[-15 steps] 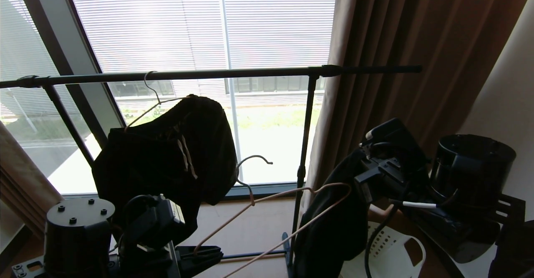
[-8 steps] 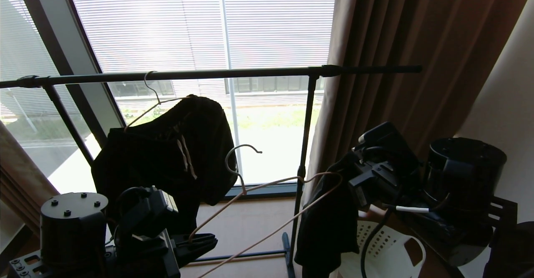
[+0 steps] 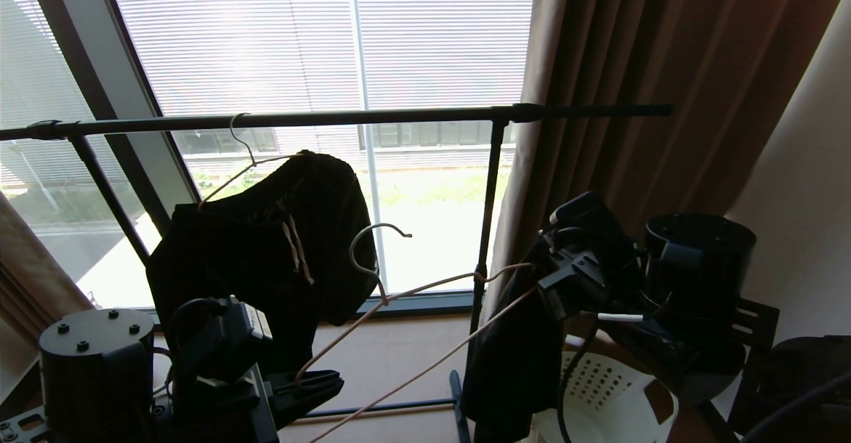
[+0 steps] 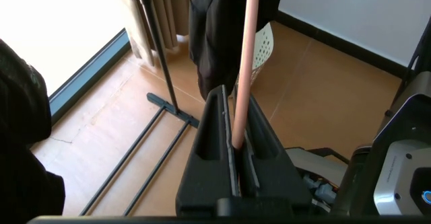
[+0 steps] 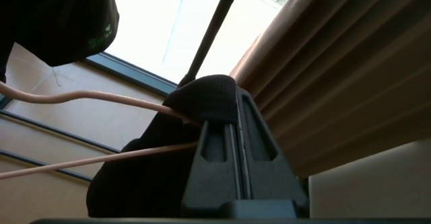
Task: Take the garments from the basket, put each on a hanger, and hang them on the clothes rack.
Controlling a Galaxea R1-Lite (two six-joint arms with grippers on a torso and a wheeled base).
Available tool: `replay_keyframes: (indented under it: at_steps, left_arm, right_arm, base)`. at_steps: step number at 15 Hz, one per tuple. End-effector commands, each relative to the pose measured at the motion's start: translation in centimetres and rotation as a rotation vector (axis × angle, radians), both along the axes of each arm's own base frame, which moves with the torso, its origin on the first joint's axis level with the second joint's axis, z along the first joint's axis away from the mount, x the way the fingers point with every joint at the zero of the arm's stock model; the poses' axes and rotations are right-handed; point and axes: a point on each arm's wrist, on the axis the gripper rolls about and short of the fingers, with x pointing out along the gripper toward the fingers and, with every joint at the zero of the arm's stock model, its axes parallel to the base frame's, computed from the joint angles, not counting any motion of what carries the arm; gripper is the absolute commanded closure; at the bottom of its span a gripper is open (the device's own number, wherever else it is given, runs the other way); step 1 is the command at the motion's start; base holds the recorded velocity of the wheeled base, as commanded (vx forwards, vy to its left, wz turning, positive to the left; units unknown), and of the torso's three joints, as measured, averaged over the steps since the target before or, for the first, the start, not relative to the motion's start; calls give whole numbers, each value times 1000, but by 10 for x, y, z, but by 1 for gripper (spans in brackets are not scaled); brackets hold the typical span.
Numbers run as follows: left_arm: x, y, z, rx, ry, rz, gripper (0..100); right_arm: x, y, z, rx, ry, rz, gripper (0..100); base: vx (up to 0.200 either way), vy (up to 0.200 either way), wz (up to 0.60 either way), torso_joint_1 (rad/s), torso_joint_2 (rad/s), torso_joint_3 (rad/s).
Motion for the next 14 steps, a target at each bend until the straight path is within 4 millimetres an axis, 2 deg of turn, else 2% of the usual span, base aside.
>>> replay_keyframes:
  at_steps: [1,4,8,10,12,14]
  left_arm:
    - [-3,0,1,-2,-6,-6,100]
    - [-2,-1,-3,9,8,-7,100]
    - [3,-1,-7,21,28,1,100]
    - [2,-2,-9,23,35,-3,100]
    - [0,-4,-10,23,35,-16,100]
    - [-2,-6,-11,25,38,-30,100]
  right_arm:
    - [6,4,-4,-7,7,-2,100]
    - [-2,10,0,1,-2,30,100]
    - [-18,4,10,24,-26,52,100]
    - [-27,14,14,34,-36,98,100]
    - [-41,34,15,41,-38,183,100]
    - [-44,43,14,44,-40,208,100]
  base:
    - [0,0,0,0,0,0]
    - [0,0,0,0,0,0]
    - [0,0,0,0,0,0]
    - [0,0,0,0,0,0]
    - [0,0,0,0,0,0]
    - [0,0,0,0,0,0]
